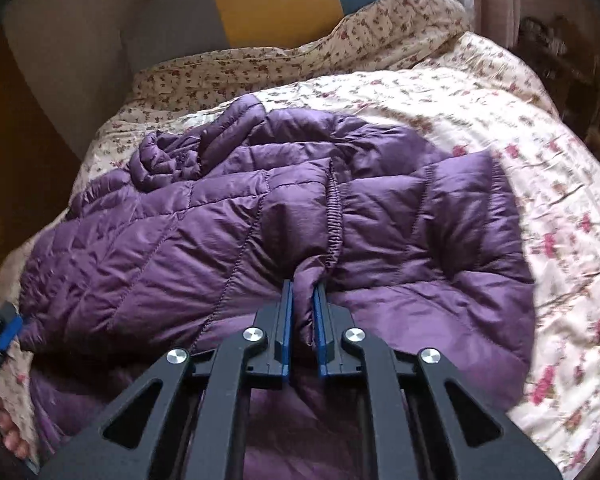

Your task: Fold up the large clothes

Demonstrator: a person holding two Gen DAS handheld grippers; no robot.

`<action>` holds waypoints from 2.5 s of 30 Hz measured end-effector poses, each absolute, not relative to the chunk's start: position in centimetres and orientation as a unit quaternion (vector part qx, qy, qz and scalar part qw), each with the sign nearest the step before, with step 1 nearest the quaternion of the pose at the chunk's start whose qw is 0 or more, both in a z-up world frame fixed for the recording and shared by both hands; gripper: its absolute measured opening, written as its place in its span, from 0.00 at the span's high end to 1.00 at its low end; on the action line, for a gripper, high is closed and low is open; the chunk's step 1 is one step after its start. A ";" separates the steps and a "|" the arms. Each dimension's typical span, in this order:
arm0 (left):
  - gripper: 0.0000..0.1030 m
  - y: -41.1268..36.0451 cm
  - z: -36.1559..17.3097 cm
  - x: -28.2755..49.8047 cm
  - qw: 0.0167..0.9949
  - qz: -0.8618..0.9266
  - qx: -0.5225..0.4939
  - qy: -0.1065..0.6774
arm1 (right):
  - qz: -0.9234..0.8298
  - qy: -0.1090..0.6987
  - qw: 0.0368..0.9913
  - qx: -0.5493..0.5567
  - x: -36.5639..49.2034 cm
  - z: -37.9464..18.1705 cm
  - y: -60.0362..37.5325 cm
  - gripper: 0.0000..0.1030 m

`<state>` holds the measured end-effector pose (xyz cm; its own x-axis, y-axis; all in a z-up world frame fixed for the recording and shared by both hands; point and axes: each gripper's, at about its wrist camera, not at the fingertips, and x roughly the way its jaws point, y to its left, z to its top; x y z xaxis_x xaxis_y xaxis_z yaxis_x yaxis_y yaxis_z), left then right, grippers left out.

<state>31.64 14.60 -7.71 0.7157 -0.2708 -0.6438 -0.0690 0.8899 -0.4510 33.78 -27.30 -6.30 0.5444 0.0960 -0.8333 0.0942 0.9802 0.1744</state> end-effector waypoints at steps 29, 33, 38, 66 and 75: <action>0.45 10.3 -7.9 38.6 0.908 -0.044 -0.120 0.398 | 0.005 0.430 0.903 0.011 36.7 -6.6 -20.9 0.22; 0.45 10.7 -11.3 38.8 0.896 -0.040 -0.112 0.427 | 0.011 0.436 0.900 -0.013 37.0 -9.1 -20.2 0.19; 0.45 11.0 -12.7 38.4 0.900 -0.040 -0.118 0.419 | 0.019 0.440 0.898 -0.011 37.4 -11.7 -20.3 0.18; 0.31 7.3 -12.3 37.1 0.903 -0.062 -0.048 0.422 | 0.024 0.429 0.903 0.001 36.9 -12.5 -20.7 0.16; 0.31 8.0 -9.8 35.2 0.907 -0.043 -0.075 0.412 | 0.023 0.434 0.901 0.002 37.2 -12.0 -21.0 0.15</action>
